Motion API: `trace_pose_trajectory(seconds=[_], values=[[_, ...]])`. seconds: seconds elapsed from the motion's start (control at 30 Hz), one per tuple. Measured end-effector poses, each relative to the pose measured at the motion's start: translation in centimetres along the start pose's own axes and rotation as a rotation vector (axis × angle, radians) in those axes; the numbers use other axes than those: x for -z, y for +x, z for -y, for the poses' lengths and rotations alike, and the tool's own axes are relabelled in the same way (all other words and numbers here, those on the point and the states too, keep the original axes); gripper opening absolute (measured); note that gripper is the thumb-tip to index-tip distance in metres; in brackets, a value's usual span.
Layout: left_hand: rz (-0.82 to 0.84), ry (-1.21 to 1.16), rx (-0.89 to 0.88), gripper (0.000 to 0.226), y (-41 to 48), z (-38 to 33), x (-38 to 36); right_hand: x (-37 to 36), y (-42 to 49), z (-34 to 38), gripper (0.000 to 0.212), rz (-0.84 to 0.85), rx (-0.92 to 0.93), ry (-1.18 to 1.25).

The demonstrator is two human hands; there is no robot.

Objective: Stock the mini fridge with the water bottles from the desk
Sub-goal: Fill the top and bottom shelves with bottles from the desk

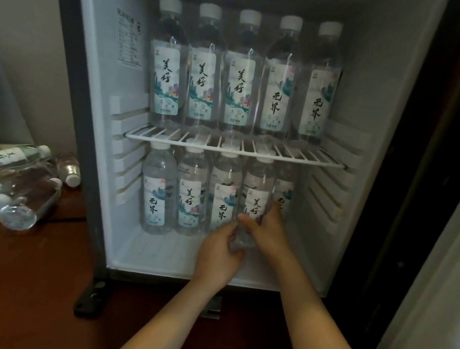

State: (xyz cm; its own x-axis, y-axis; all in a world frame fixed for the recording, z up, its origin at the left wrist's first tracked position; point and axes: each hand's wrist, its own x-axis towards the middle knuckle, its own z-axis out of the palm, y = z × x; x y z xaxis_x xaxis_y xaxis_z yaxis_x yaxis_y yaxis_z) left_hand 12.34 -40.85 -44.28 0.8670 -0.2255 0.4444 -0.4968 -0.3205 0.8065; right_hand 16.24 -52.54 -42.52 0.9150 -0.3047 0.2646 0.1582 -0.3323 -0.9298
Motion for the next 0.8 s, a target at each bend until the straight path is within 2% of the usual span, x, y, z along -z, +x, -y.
trace_pose_trajectory(seconds=[0.07,0.17,0.23,0.27,0.37,0.53,0.6,0.7,0.8], values=[[0.025,-0.008,0.026,0.054,0.0,0.0,0.2,-0.3,-1.0,-0.5,0.056,-0.041,-0.032,-0.016],[0.031,-0.096,0.063,0.046,-0.4,-0.3,1.0,-0.6,-3.5,0.5,0.057,-0.252,-0.025,-0.02],[0.019,-0.193,0.088,0.039,-0.7,-0.6,1.6,-0.6,-5.1,2.2,0.043,-0.358,-0.006,-0.034],[0.013,-0.228,0.095,0.036,-0.8,-0.8,2.0,-0.7,-5.7,3.1,0.033,-0.35,0.002,-0.022],[-0.008,-0.336,0.149,0.038,-1.9,-1.1,3.6,-1.2,-7.2,5.7,0.007,-0.242,0.038,0.043],[-0.112,-0.399,0.168,0.028,-5.2,-1.2,9.0,-4.6,-9.5,8.8,0.028,-0.071,0.099,0.157],[-0.215,-0.372,0.152,0.026,-6.2,-0.9,12.1,-6.9,-10.6,9.9,0.034,0.046,0.089,0.182],[-0.4,-0.311,0.129,0.026,-7.4,0.5,17.1,-11.5,-12.1,11.2,0.031,0.217,0.093,0.193],[-0.559,-0.264,0.176,0.026,-8.2,2.8,22.0,-16.6,-13.2,11.6,0.032,0.361,0.118,0.143]])
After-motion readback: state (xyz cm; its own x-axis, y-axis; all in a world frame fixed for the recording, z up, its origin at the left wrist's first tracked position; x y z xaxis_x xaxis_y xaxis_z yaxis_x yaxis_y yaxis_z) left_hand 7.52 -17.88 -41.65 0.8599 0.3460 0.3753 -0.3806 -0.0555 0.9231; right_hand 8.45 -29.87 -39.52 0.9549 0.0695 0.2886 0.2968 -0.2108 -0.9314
